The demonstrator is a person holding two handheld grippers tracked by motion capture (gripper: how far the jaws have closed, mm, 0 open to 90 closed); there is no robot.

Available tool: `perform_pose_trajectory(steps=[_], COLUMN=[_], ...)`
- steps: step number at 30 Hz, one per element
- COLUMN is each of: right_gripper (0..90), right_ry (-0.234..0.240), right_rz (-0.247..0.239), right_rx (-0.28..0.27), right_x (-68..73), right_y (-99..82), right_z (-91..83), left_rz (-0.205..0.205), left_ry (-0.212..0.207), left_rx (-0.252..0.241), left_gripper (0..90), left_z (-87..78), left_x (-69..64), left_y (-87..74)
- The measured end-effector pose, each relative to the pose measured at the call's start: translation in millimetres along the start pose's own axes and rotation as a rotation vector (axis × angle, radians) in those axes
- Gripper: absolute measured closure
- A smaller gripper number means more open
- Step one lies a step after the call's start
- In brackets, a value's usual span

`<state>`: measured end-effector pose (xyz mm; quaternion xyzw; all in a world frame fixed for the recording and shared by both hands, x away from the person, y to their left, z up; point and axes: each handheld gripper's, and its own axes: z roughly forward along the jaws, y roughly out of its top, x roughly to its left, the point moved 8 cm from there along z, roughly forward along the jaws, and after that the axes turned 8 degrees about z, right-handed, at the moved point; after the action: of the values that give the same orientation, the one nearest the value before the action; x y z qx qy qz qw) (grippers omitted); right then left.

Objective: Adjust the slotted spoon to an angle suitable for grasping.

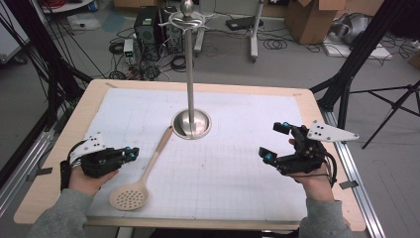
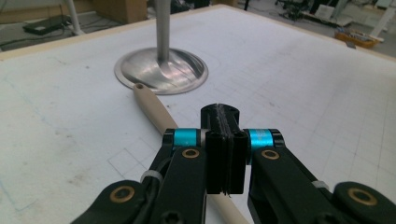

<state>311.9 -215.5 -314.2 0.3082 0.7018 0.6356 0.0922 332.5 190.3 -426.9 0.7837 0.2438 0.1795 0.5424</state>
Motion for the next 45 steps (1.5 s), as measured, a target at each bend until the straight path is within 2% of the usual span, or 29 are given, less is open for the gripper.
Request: perform_pose_trajectory(steps=[2,7,9,12,15,21,28,36,41,45], right_gripper=[1.2,1.2,1.2,1.2,1.2,1.2,1.2,1.2,1.2,1.2], right_ry=[0.005,0.011,0.017,0.019,0.015,0.017,0.018,0.015,0.014,0.014], right_rz=[-0.007,-0.012,-0.010,-0.013,-0.020,-0.012,-0.014,-0.014,-0.011,-0.016], right_rx=[0.003,0.008,0.015,0.022,0.016,0.032,0.038,0.031,0.034,0.039], right_x=[0.7,2.5,4.4,5.0,3.7,6.0,6.7,5.5,5.9,6.3], right_y=[-0.5,-1.0,-1.7,-2.4,-2.8,-5.7,-7.4,-7.1,-7.9,-9.0], right_z=[1.0,2.6,3.4,3.2,4.0,3.5,3.5,0.5,0.2,1.7], left_rz=[0.020,0.029,0.045,0.043,0.053,0.075,0.075,0.089,0.098,0.133], left_ry=[-0.022,-0.049,-0.065,-0.074,-0.091,-0.096,-0.107,-0.123,-0.131,-0.132], left_rx=[0.035,0.064,0.083,0.097,0.130,0.174,0.205,0.272,0.279,0.285], left_gripper=[89.1,89.2,89.2,89.2,89.2,89.2,89.2,89.2,89.2,89.4], left_z=[5.0,12.0,17.2,20.6,27.0,33.1,37.7,43.4,44.8,46.9], left_x=[-3.6,-8.0,-11.2,-12.6,-15.7,-17.7,-19.1,-20.8,-22.3,-23.8], left_y=[-6.3,-13.1,-17.1,-19.5,-24.6,-30.6,-35.3,-45.5,-47.0,-47.8])
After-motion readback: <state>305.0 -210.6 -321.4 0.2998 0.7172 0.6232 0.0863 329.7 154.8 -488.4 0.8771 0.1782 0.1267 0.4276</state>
